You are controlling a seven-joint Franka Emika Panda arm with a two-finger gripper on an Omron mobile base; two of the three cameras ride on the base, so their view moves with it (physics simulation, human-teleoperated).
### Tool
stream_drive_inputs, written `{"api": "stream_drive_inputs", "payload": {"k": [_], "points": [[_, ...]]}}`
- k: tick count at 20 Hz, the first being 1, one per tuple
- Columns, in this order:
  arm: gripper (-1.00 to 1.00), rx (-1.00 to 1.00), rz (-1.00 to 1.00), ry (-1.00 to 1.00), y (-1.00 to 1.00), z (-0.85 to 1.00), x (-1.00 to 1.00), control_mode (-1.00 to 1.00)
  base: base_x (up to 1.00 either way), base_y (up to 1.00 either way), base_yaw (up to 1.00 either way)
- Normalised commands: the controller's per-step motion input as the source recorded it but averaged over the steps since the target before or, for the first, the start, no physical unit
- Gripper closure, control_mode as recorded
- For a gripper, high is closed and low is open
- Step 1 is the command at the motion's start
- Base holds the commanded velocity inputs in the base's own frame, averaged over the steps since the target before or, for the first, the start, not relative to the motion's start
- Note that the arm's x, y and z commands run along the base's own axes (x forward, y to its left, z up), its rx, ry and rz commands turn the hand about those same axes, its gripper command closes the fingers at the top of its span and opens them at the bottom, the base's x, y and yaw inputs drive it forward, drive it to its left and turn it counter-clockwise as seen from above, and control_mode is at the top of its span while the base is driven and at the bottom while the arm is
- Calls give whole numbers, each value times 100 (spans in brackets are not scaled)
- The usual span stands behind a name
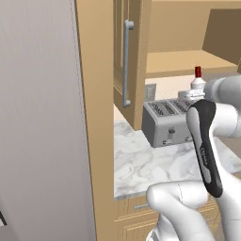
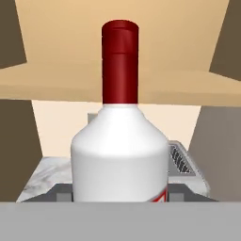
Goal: Open the cabinet directly in front. Then move the liquor and the cup to the dining counter with the candle on it.
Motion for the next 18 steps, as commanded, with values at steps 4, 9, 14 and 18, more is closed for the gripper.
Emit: {"api": "stream_drive_inputs", "payload": {"k": [4,9,14,18], "points": [[100,-11,0,-8,21,-30,-26,-100,0,0,0],[100,0,0,-26,3,-4,-14,-100,0,0,0],[100,0,0,-1,0,0,-10,-100,0,0,0],[100,0,0,0,0,0,0,100,-81,-6,9]]}}
